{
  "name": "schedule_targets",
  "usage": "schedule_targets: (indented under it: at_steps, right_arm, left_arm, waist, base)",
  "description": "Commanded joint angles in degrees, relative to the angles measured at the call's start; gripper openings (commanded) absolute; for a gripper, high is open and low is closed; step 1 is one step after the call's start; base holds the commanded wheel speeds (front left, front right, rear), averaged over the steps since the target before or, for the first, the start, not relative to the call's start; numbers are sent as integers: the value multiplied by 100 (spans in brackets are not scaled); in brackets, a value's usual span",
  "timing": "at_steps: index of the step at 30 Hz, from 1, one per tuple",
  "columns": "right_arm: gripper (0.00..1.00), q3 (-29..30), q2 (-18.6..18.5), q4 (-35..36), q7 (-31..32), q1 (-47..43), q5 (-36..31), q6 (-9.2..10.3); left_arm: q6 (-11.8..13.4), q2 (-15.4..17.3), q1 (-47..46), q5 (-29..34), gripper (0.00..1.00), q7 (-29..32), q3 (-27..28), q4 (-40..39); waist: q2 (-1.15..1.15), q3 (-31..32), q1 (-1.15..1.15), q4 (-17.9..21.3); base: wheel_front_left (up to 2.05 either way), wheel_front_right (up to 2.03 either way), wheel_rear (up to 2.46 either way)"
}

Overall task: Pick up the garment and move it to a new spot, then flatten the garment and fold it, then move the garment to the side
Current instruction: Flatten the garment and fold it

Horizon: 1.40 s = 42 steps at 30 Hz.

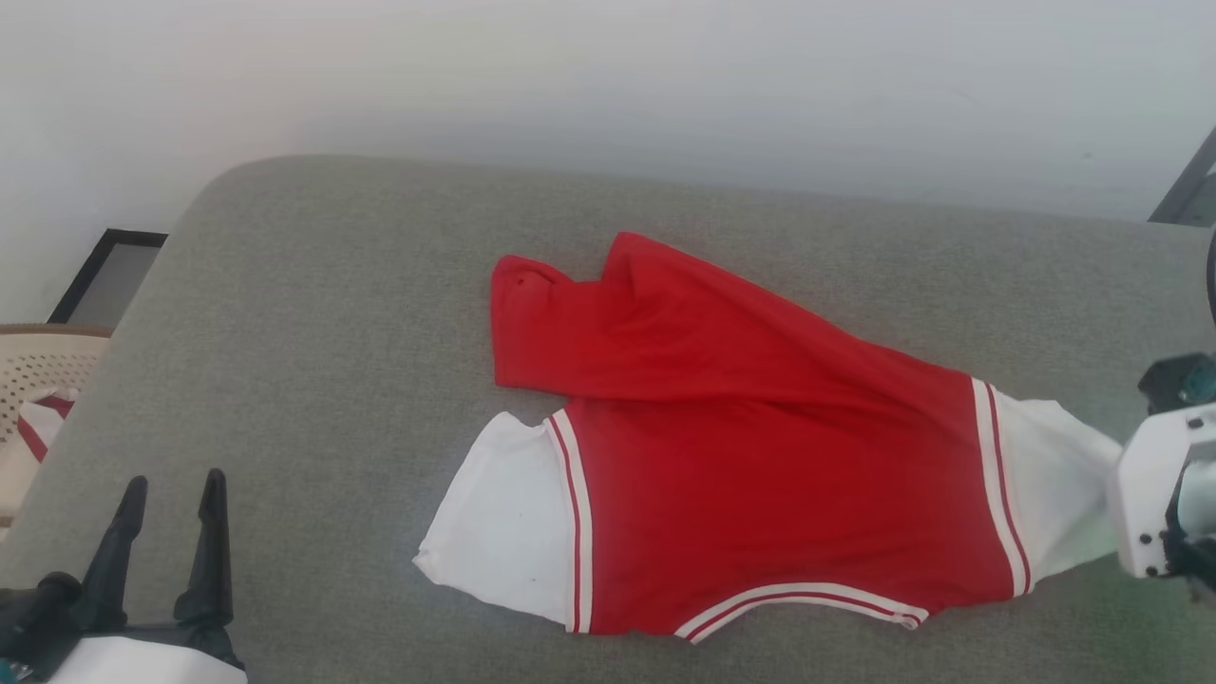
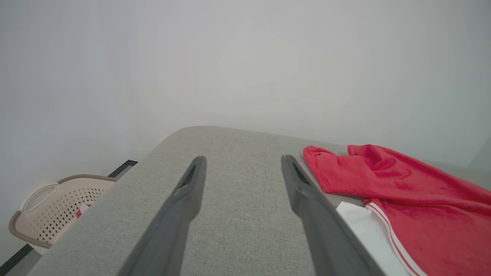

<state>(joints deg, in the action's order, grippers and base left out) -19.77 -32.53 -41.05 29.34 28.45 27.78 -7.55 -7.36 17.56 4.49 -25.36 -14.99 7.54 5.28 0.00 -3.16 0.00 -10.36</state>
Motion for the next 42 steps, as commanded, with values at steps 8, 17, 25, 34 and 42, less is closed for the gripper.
schedule_targets:
  at_steps: [8, 17, 25, 34, 42]
  right_arm:
    - [44, 113, 399, -589, -258, -44, 42, 12]
    - [100, 51, 452, -435, -833, 340, 59, 11]
    - [100, 332, 439, 368, -2084, 280, -391, 11]
    - [100, 1170, 1056, 1162, -3737, -264, -1369, 11]
    - [100, 2064, 1853, 2023, -4376, -932, -2271, 11]
  left_arm:
    - [-13, 130, 7, -132, 100, -26, -139, 19]
    - [-13, 450, 75, -255, 100, -27, -242, 21]
    - [-14, 787, 112, -525, 100, -7, -550, 45]
    - [-14, 1155, 5, -878, 100, 426, -1055, 124]
    - [-14, 1471, -165, -1366, 100, 1490, -1597, 367]
  waist:
    - [0, 14, 0, 103]
    - [0, 33, 0, 486]
    - [0, 43, 0, 892]
    - [0, 37, 0, 1278]
    - [0, -99, 0, 1525]
  base:
    - [0, 0, 0]
    - [0, 0, 0]
    - [0, 0, 0]
    - [0, 0, 0]
    - [0, 0, 0]
